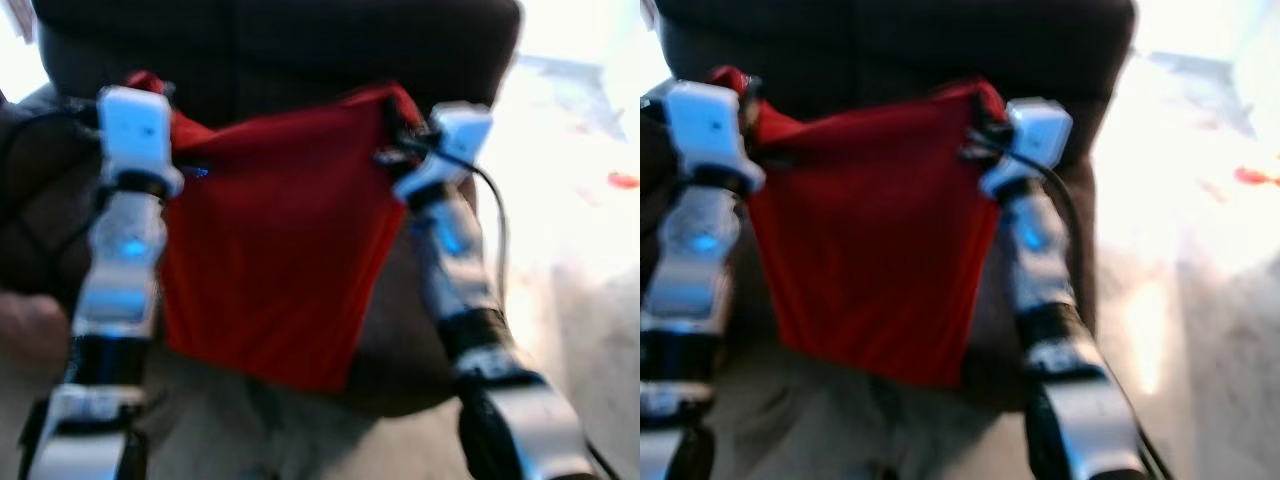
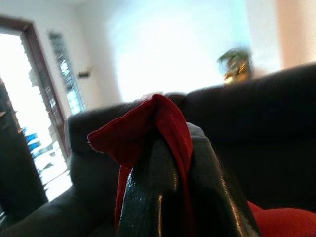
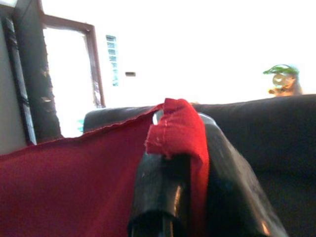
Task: Move the pillow to the sofa from floor
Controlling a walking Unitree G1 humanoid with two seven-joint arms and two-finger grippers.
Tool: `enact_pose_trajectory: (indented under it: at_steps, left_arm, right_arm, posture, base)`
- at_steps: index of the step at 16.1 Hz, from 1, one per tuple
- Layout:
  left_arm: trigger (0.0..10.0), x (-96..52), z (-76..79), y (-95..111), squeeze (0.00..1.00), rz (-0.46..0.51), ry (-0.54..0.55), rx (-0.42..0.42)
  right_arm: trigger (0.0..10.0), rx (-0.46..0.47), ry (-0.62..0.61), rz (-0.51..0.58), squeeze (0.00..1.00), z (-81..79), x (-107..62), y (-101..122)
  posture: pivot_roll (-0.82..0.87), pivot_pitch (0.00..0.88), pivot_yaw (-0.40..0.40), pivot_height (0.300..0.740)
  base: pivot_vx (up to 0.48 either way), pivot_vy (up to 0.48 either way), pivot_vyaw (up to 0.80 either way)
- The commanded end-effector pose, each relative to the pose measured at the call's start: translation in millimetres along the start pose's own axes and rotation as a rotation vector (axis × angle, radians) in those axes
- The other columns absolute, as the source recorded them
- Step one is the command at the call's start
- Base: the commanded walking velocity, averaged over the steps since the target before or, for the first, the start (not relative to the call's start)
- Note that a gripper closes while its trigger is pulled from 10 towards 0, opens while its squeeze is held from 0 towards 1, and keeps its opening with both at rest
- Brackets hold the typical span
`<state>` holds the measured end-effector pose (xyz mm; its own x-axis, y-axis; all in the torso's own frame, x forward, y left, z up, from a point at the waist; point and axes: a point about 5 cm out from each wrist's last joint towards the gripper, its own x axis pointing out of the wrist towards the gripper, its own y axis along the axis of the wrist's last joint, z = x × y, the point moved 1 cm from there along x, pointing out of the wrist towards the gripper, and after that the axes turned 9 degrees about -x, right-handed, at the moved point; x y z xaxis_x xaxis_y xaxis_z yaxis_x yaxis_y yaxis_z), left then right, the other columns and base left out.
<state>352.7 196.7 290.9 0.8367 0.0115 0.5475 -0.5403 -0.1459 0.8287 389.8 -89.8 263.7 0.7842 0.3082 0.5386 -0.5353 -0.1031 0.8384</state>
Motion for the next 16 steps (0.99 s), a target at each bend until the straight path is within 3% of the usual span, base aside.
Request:
enact_pose_trajectory:
  at_steps: [1,5,10,12,14,16]
  left_arm:
    - [10.0,14.6,9.3,29.7,0.0,0.118,-0.047,-0.008]
    - [10.0,26.8,11.4,37.7,0.0,0.139,-0.078,-0.016]
    - [10.0,31.9,9.0,39.8,0.0,0.14,-0.082,-0.035]
    - [10.0,27.3,15.8,17.0,0.0,0.02,-0.137,-0.049]
    - [10.0,11.7,23.8,-8.7,0.0,-0.105,-0.208,-0.097]
    - [10.0,-13.0,28.5,-38.9,0.0,-0.258,-0.268,-0.049]
  right_arm:
    - [10.0,-0.014,-0.029,0.07,0.0,9.6,7.8,18.2]
    - [10.0,-0.001,-0.049,0.155,0.0,11.8,23.8,43.4]
    - [10.0,0.004,-0.065,0.177,0.0,13.6,27.9,50.2]
    - [10.0,0.003,-0.072,0.136,0.0,15.2,24.8,40.5]
    - [10.0,-0.048,-0.091,-0.034,0.0,18.1,12.4,8.7]
    - [10.0,-0.06,-0.107,-0.156,0.0,20.8,-8.2,-19.3]
  posture:
    - [0.11,0.098,-0.039,0.74]
    - [0.11,0.096,-0.037,0.74]
    - [0.11,0.095,-0.036,0.74]
    - [0.11,0.096,-0.036,0.74]
    - [0.11,0.101,-0.038,0.74]
    - [0.11,0.109,-0.042,0.74]
  base:
    - [0.458,0.0,0.0]
    - [0.458,0.0,0.0]
    - [0.46,0.0,0.0]
    - [0.15,0.0,0.0]
    - [0.0,0.0,0.0]
    - [0.0,0.0,0.0]
